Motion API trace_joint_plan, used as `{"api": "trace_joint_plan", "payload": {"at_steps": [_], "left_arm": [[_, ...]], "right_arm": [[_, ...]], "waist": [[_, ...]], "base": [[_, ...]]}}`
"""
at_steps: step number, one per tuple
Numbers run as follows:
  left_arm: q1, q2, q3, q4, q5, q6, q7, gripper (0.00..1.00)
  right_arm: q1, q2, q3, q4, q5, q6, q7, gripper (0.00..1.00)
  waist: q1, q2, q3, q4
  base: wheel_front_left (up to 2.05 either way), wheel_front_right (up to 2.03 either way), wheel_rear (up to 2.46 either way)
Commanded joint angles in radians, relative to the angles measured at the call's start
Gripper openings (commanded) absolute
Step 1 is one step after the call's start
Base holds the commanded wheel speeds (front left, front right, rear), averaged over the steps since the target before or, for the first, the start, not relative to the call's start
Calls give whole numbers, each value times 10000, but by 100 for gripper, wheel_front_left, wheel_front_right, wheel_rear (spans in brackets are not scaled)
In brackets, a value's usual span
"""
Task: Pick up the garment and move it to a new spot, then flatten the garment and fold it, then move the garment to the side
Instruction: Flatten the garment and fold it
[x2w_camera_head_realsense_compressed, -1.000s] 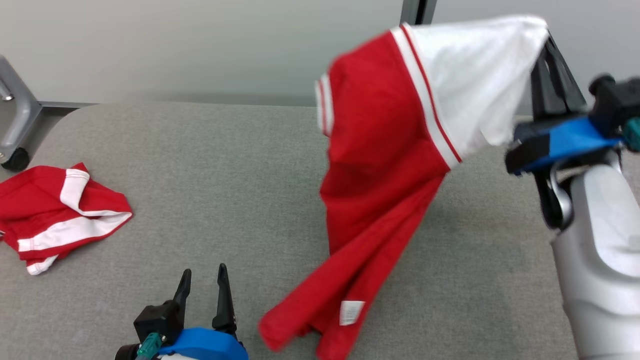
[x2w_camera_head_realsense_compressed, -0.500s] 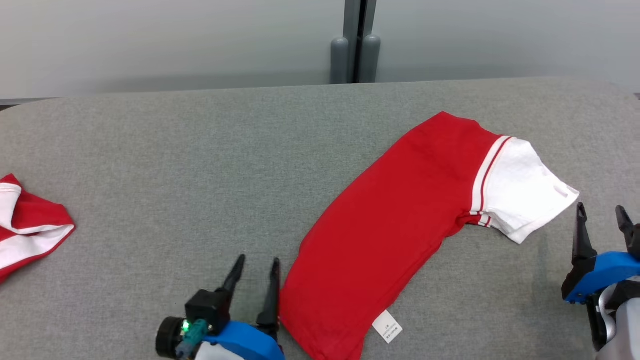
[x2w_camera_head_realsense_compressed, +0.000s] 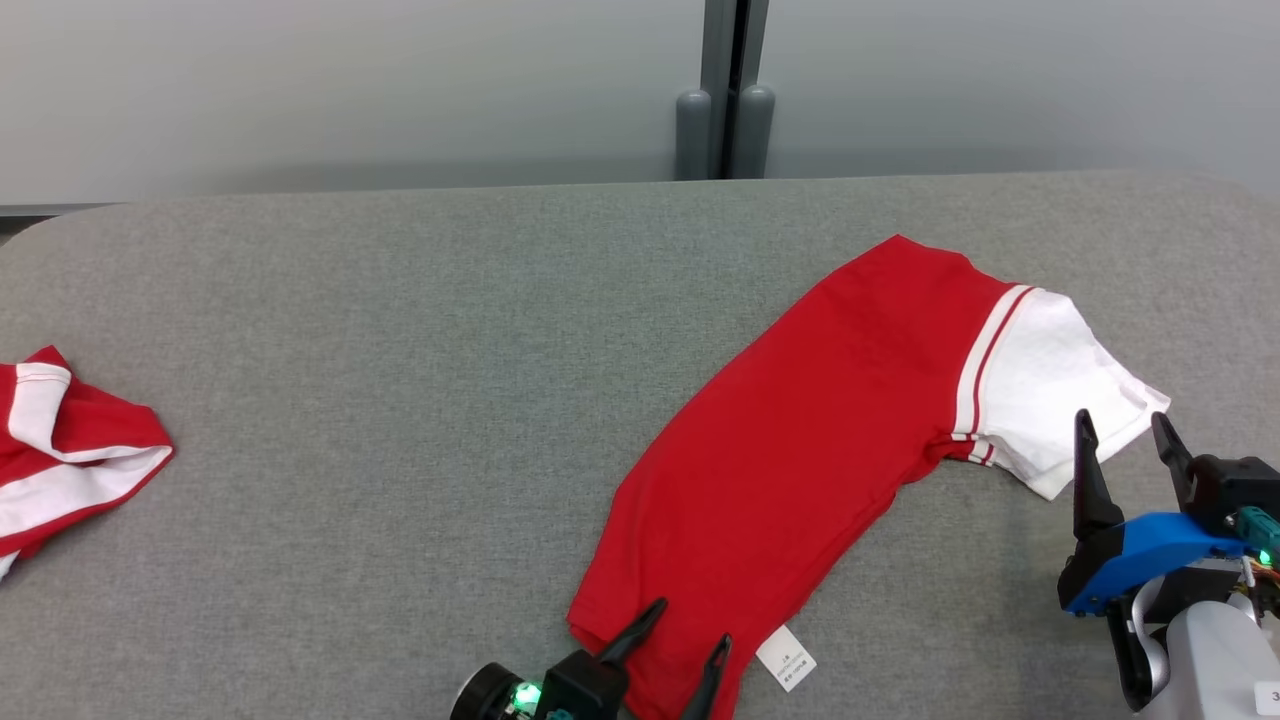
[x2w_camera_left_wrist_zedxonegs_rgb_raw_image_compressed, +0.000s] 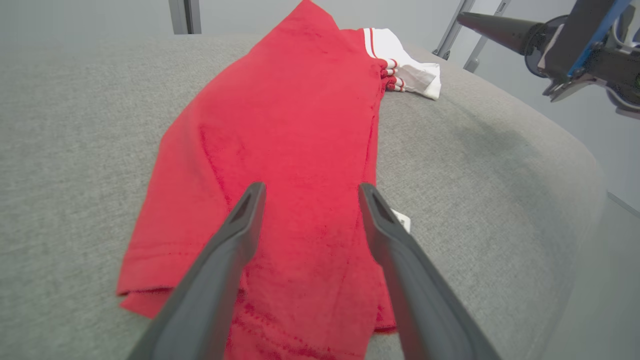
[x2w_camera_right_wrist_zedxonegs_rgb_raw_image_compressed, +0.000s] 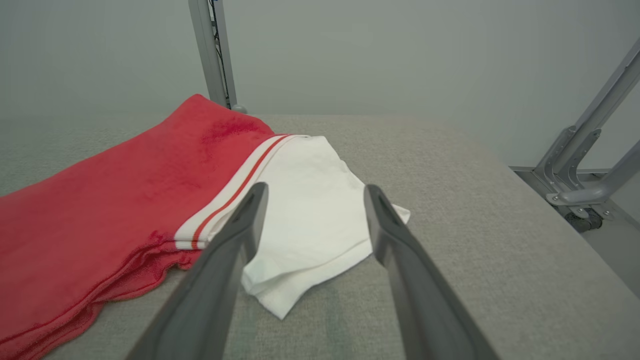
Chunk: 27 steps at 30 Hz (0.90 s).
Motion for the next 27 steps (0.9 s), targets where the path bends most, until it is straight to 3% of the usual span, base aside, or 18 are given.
{"api": "trace_joint_plan", "payload": {"at_steps": [1, 15, 17, 21, 23, 24, 25, 27], "left_arm": [[-81, 20, -97, -7, 66, -69, -27, 100], [30, 19, -207, 1676, 205, -64, -3, 99], [15, 26, -411, 2127, 57, -65, 14, 70], [-89, 25, -764, 2527, -312, -65, 54, 54], [-170, 19, -864, 2557, -541, -66, 66, 56], [-191, 19, -854, 2471, -648, -66, 65, 72], [-235, 17, -678, 2235, -700, -66, 54, 95], [-267, 26, -243, 1710, -613, 52, -6, 100]], "right_arm": [[225, 17, 30, 4, 56, 1, -32, 100], [238, 114, 272, 63, 164, 1, -32, 100], [233, 98, 314, 48, 189, 1, -32, 100], [252, 51, 354, 83, 241, 1, -32, 100], [270, 44, 363, 100, 241, 1, -32, 100], [281, 37, 369, 104, 255, 1, -32, 100], [290, 30, 379, 103, 264, 1, -32, 100], [308, 31, 382, 90, 280, 1, -32, 100]], "waist": [[0, 0, -13, 55], [0, 0, -123, 337], [0, 0, -123, 322], [0, 0, -141, 315], [0, 0, -155, 324], [0, 0, -158, 332], [0, 0, -160, 342], [0, 0, -170, 363]], "base": [[0, 0, 0], [0, 0, 0], [0, 0, 0], [0, 0, 0], [0, 0, 0], [0, 0, 0], [0, 0, 0], [0, 0, 0]]}}
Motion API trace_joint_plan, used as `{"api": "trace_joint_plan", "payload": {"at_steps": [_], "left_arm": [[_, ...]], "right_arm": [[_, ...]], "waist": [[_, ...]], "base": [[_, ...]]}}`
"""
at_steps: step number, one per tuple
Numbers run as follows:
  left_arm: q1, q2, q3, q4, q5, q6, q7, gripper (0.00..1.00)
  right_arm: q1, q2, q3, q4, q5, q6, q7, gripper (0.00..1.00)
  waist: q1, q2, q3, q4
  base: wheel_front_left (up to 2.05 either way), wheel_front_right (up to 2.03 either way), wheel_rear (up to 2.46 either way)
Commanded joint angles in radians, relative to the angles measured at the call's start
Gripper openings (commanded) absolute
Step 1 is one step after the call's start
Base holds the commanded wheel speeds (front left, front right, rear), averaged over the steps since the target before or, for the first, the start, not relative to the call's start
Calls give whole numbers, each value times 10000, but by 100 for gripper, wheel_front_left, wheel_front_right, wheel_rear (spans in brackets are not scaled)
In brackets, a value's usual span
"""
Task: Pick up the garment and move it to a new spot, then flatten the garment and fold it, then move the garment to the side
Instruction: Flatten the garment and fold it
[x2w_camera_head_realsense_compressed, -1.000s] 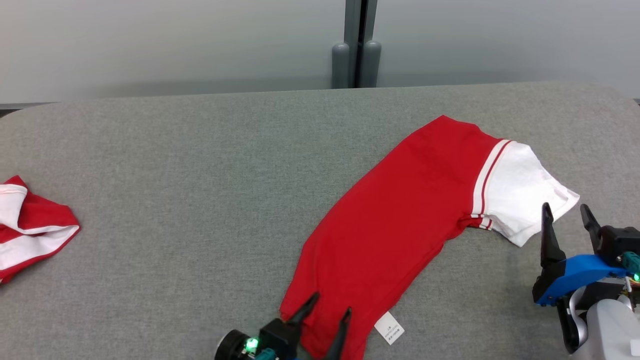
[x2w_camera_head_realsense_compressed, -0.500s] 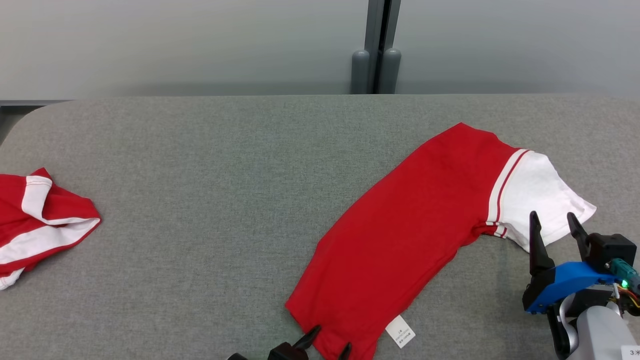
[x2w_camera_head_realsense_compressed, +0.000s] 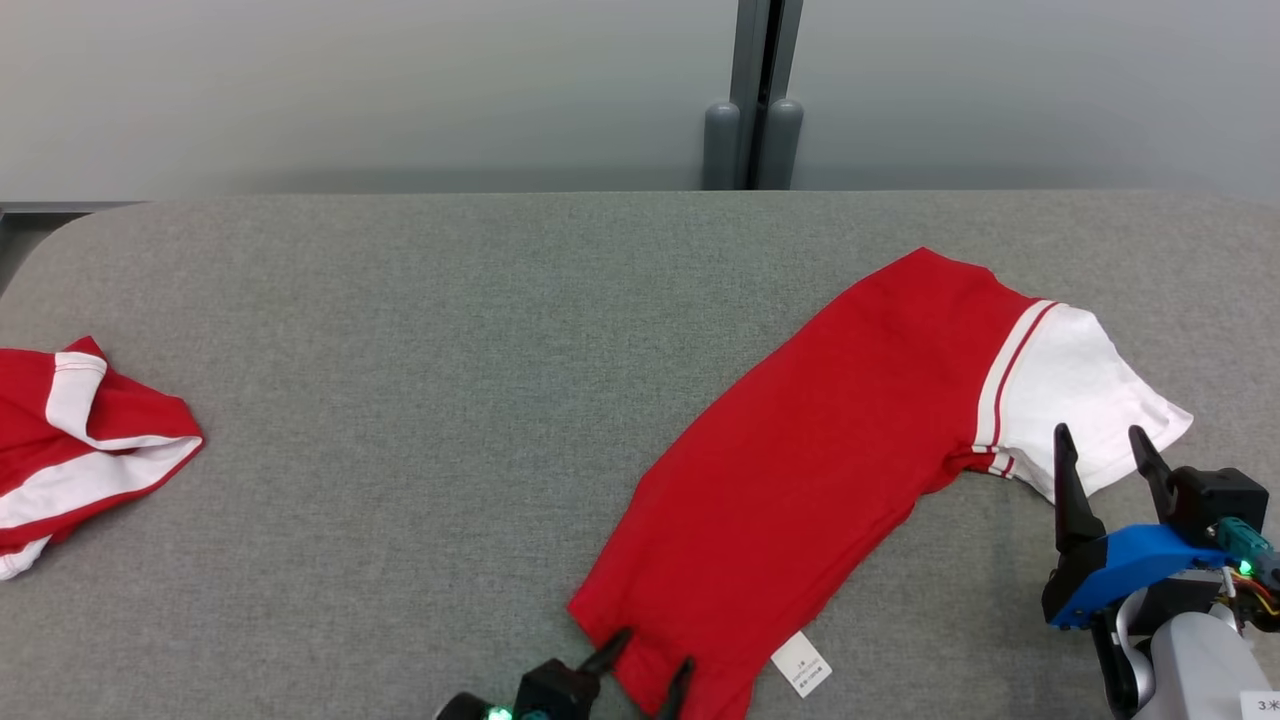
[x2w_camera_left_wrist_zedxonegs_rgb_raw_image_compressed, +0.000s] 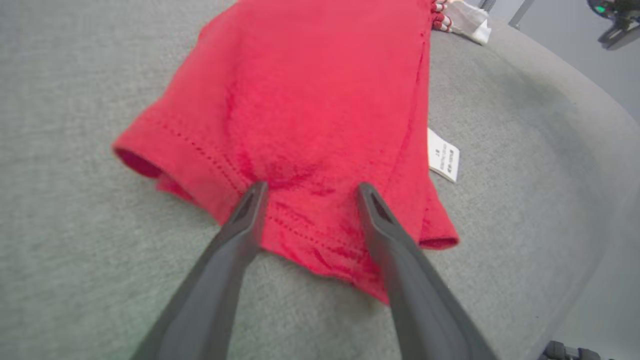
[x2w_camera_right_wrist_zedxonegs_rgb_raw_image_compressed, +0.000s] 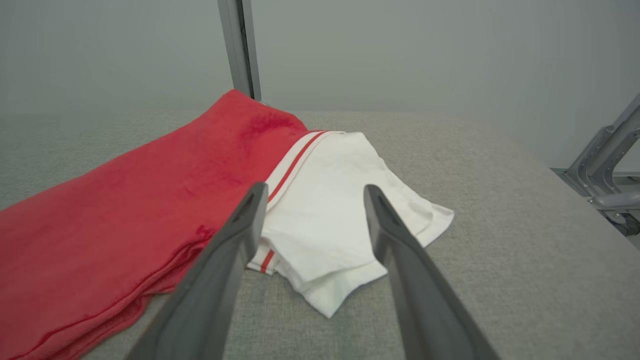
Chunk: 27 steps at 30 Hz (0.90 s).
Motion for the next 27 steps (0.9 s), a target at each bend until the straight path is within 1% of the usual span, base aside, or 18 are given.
{"api": "trace_joint_plan", "payload": {"at_steps": [1, 3, 6, 9, 11, 13, 15, 19, 20, 21, 22, 24, 27], "left_arm": [[-43, 36, 332, -348, 128, 118, 18, 100], [89, 14, 702, -924, 427, 231, 17, 100], [262, 31, 1449, -1541, 745, 568, 18, 100], [395, 16, 2025, -1568, 828, 867, 18, 100], [386, 16, 2215, -1184, 645, 942, 20, 100], [186, 13, 2160, -781, 406, 718, 14, 100], [50, 17, 1899, -305, 58, 476, 11, 100], [-289, 16, 1260, 429, -599, 206, 31, 100], [-372, 11, 1115, 535, -778, 160, 35, 73], [-466, 8, 966, 598, -855, 124, 35, 20], [-584, 10, 923, 609, -949, 114, 35, 0], [-823, 17, 987, 593, -947, 213, 25, 0], [-1175, 33, 1509, 384, -657, 596, 19, 0]], "right_arm": [[144, -34, -5, -21, 27, 1, -32, 100], [161, -22, 7, -25, 24, 1, -32, 100], [165, 15, 44, -21, 26, 1, -32, 100], [148, 45, 96, -16, 61, 1, -32, 100], [95, 50, 142, 1, 86, 1, -32, 100], [24, 59, 198, 26, 84, 1, -32, 100], [-22, 45, 240, 52, 122, 1, -32, 100], [-91, -26, 282, 85, 184, 1, -32, 100], [-101, -39, 280, 90, 195, 1, -32, 100], [-110, -52, 282, 93, 208, 1, -32, 100], [-115, -55, 278, 86, 222, 1, -32, 100], [-104, -63, 248, 67, 250, 1, -32, 100], [-34, -38, 180, 36, 272, 1, -32, 100]], "waist": [[0, 0, -12, 18], [0, 0, -41, 36], [0, 0, -76, 40], [0, 0, -76, 10], [0, 0, -45, -35], [0, 0, 4, -97], [0, 0, 55, -158], [0, 0, 161, -265], [0, 0, 181, -286], [0, 0, 203, -307], [0, 0, 218, -318], [0, 0, 240, -334], [0, 0, 257, -339]], "base": [[0, 0, 0], [0, 0, 0], [0, 0, 0], [0, 0, 0], [0, 0, 0], [0, 0, 0], [0, 0, 0], [0, 0, 0], [0, 0, 0], [0, 0, 0], [0, 0, 0], [0, 0, 0], [0, 0, 0]]}}
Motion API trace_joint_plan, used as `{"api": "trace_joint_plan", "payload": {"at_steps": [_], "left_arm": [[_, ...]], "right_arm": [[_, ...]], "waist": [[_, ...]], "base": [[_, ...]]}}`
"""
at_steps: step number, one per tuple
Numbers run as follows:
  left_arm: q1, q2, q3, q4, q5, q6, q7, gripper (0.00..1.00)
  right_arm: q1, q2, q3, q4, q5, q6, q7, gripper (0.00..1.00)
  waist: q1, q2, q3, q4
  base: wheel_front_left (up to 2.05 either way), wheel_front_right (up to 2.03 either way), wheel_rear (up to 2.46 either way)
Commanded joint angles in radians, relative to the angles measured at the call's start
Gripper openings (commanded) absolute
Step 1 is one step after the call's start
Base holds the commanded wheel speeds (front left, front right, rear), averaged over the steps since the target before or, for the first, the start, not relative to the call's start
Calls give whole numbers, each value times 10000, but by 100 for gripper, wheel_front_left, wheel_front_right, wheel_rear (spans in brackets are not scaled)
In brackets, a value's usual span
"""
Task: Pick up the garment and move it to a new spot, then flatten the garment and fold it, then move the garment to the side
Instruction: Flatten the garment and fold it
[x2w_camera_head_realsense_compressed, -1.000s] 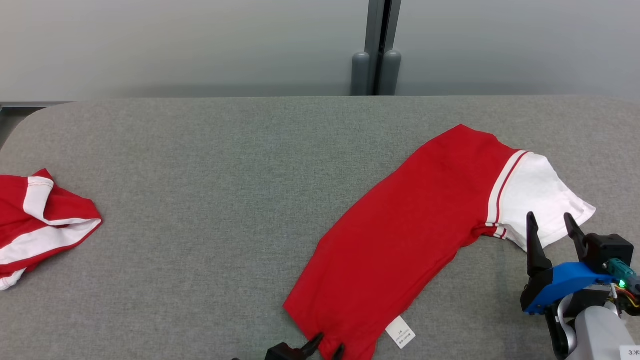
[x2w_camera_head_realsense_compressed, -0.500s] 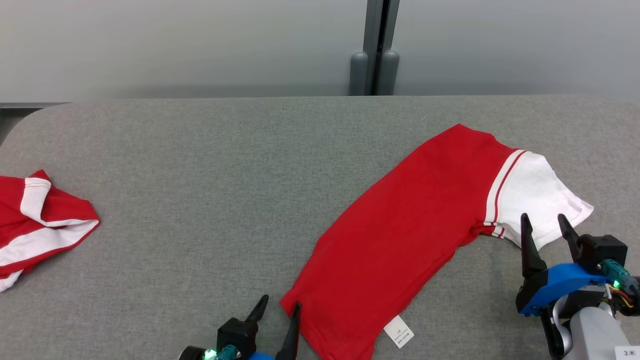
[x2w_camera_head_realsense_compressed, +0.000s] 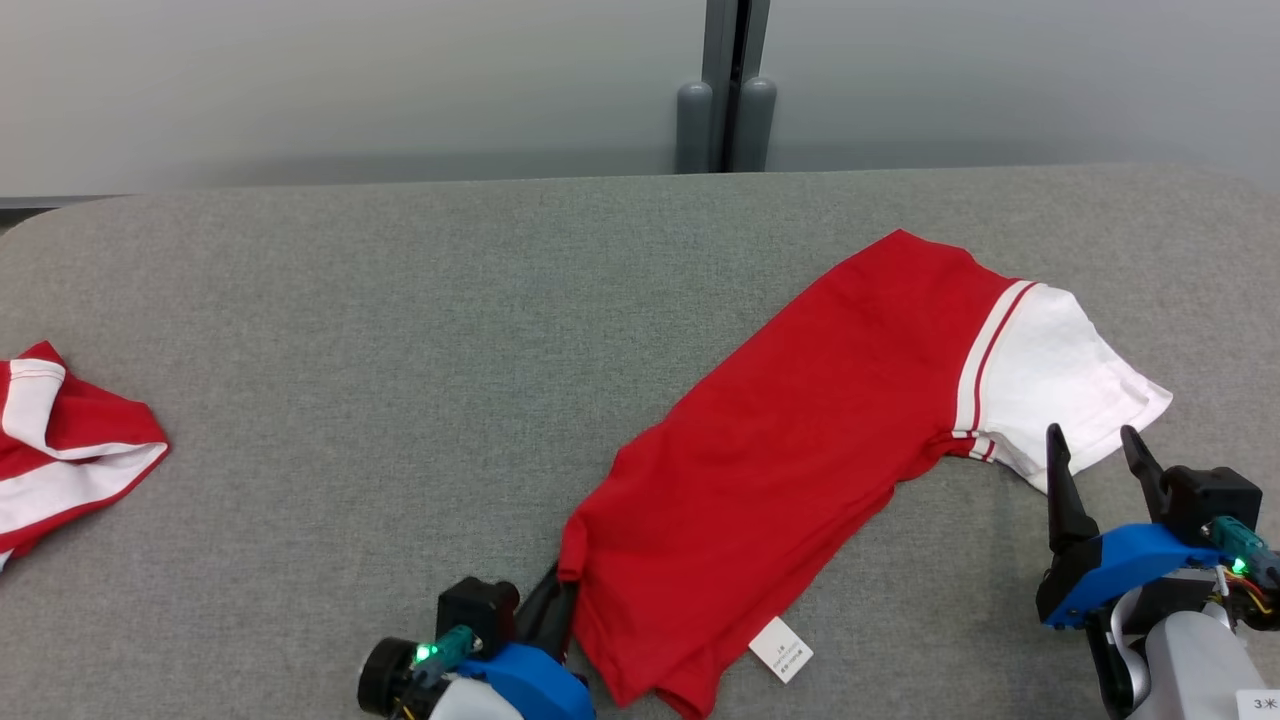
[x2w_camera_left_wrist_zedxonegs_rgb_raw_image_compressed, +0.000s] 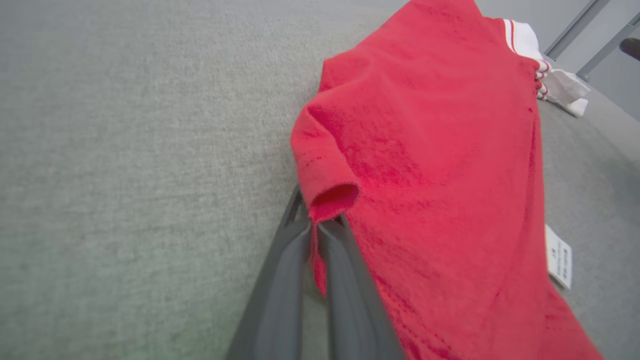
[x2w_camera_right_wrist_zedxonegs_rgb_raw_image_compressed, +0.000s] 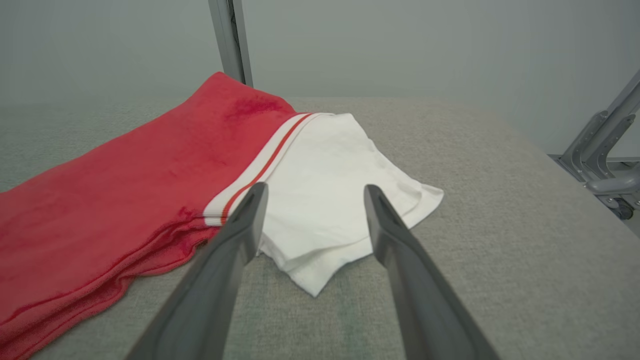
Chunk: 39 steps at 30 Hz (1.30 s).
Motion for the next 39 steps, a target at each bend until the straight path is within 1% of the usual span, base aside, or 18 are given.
{"api": "trace_joint_plan", "payload": {"at_steps": [1, 3, 4, 5, 8, 13, 19, 20, 21, 22, 27, 31, 34, 39], "left_arm": [[-356, 74, 409, -113, 273, 201, 15, 0], [-540, 313, 833, -257, 572, 370, 13, 0], [-640, 430, 1047, -315, 673, 397, 13, 0], [-640, 430, 1047, -315, 673, 397, 13, 0], [-1022, 809, 1669, -445, 980, 504, 7, 0], [-1673, 1366, 2533, -416, 1358, 542, 7, 0], [-2260, 1574, 3287, -486, 1757, 654, 7, 0], [-2264, 1531, 3392, -457, 1785, 690, 7, 18], [-2275, 1451, 3508, -413, 1825, 700, 7, 50], [-2263, 1373, 3597, -334, 1876, 730, 7, 100], [-1845, 858, 4032, -424, 2040, 861, 7, 100], [-1369, 487, 4289, -653, 2151, 740, 7, 100], [-1024, 245, 4404, -787, 2221, 669, 7, 100], [-677, 92, 4553, -1080, 2355, 603, 7, 100]], "right_arm": [[24, -2, -50, -37, 96, 1, -32, 100], [79, 31, -65, -41, 90, 1, -32, 100], [99, 54, -78, -23, 95, 1, -32, 100], [99, 54, -78, -23, 95, 1, -32, 100], [111, 107, -30, -16, 99, 1, -32, 100], [-17, 176, 130, -37, 154, 1, -31, 100], [-153, 210, 397, 23, 235, 1, -31, 100], [-182, 213, 484, 52, 269, 1, -31, 100], [-210, 202, 586, 88, 270, 1, -31, 100], [-233, 192, 672, 141, 283, 1, -31, 100], [-469, 130, 1039, 539, 358, 1, -31, 100], [-669, 55, 1184, 935, 404, 1, -31, 100], [-757, -25, 1071, 1309, 282, 1, -31, 100], [-886, -52, 719, 1820, 140, 1, -16, 100]], "waist": [[0, -2, 3, 2], [0, -2, -3, -12], [0, -2, -5, -29], [0, -2, -5, -29], [0, -2, 23, -117], [0, -2, 158, -339], [0, -2, 335, -486], [0, -2, 371, -476], [0, -2, 402, -464], [0, -2, 439, -447], [0, -2, 629, -220], [0, -2, 799, 52], [0, -2, 884, 232], [0, -2, 965, 389]], "base": [[0, 0, 0], [0, 0, 0], [0, 0, 0], [0, 0, 0], [0, 0, 0], [0, 0, 0], [0, 0, 0], [0, 0, 0], [0, 0, 0], [0, 0, 0], [0, 0, 0], [0, 0, 0], [0, 0, 0], [0, 0, 0]]}}
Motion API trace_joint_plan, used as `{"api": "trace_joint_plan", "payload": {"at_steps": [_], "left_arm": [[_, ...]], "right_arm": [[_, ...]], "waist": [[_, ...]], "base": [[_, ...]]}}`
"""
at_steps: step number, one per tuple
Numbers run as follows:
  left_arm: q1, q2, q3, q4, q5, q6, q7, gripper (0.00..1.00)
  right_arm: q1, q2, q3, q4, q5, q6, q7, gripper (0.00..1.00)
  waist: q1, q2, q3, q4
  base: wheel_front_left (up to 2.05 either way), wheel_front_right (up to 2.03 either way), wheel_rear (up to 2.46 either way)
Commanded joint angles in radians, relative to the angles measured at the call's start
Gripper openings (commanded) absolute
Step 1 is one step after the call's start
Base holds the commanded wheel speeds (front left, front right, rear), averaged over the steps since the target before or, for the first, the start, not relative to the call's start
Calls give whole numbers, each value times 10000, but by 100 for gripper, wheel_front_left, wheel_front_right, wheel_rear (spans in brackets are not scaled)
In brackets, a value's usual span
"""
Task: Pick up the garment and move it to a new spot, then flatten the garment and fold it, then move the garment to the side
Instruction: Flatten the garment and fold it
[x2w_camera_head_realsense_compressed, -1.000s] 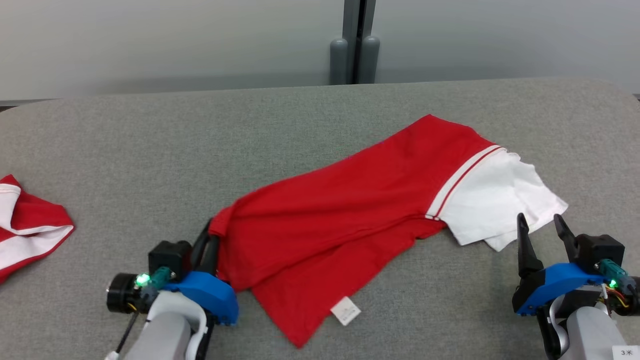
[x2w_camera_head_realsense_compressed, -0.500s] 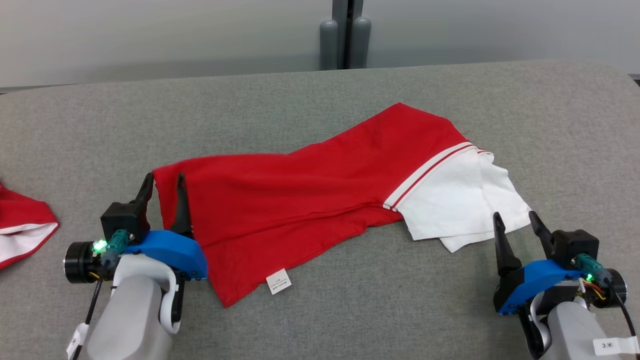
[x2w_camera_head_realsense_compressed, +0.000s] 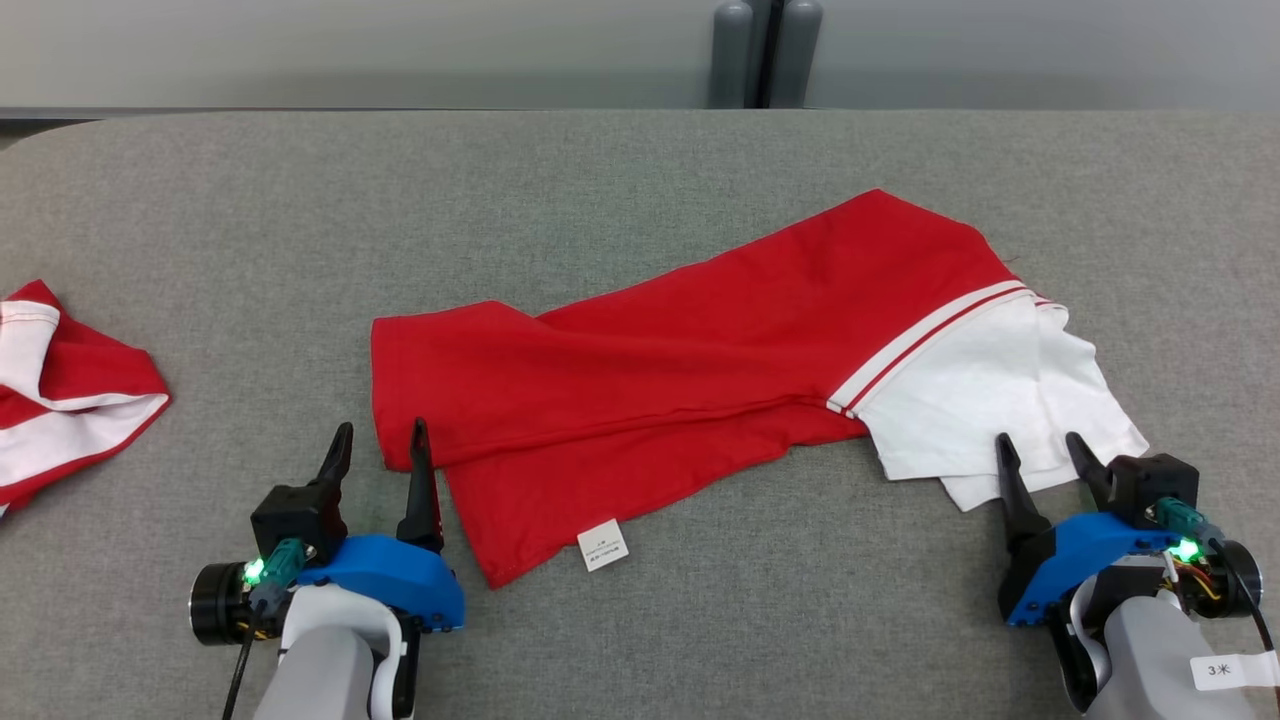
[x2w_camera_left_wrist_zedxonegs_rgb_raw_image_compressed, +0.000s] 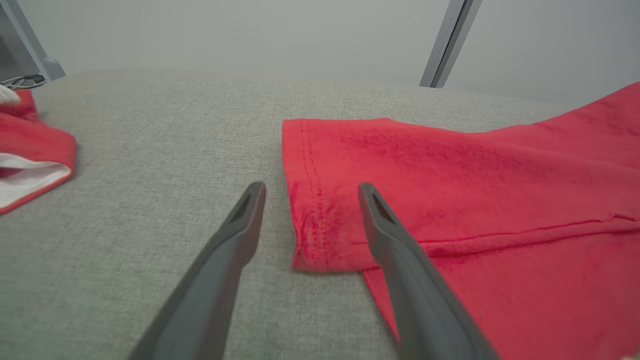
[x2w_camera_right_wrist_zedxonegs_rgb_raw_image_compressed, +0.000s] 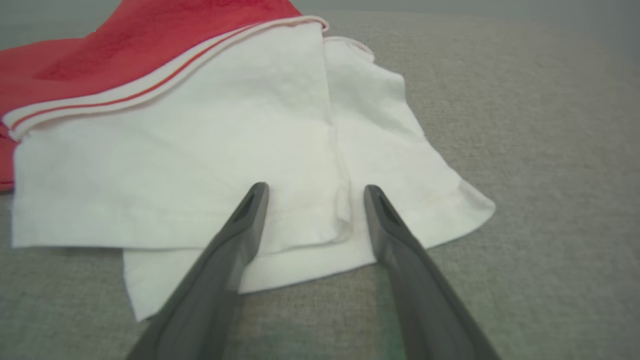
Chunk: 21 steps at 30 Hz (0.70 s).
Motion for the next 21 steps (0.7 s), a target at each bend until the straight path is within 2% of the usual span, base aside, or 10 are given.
{"api": "trace_joint_plan", "payload": {"at_steps": [1, 2, 3, 4, 5, 11, 17, 21], "left_arm": [[86, -14, 73, -94, 73, -21, -2, 100], [126, -36, 84, -153, 87, -57, -2, 100], [162, -48, 95, -200, 101, -76, -2, 100], [178, -53, 116, -262, 107, -92, -2, 100], [188, -55, 136, -305, 133, -94, -2, 100], [412, -67, 69, -450, -22, -111, -2, 100], [929, -65, -62, -290, -432, -91, -2, 100], [1336, -66, -191, -199, -707, -88, -2, 100]], "right_arm": [[-27, -22, -57, 141, -47, 1, 6, 100], [-19, -16, -79, 168, -61, 1, 11, 81], [7, -6, -88, 189, -64, 1, 11, 55], [40, 10, -95, 213, -45, 1, 11, 20], [60, 30, -99, 199, -16, 1, 11, 0], [355, 143, -161, -616, 232, 1, 0, 0], [1005, 172, -180, -1413, 443, 1, 0, 0], [1558, 60, 117, -1724, 433, 1, 0, 0]], "waist": [[0, 0, 14, 17], [0, 0, 16, 18], [0, 0, 13, 12], [0, 0, 7, 0], [0, 0, -1, -19], [0, 0, -245, -268], [0, 0, -938, -564], [0, 0, -1336, -686]], "base": [[0, 0, 0], [0, 0, 0], [0, 0, 0], [0, 0, 0], [0, 0, 0], [0, 0, 0], [0, 0, 0], [0, 0, 0]]}}
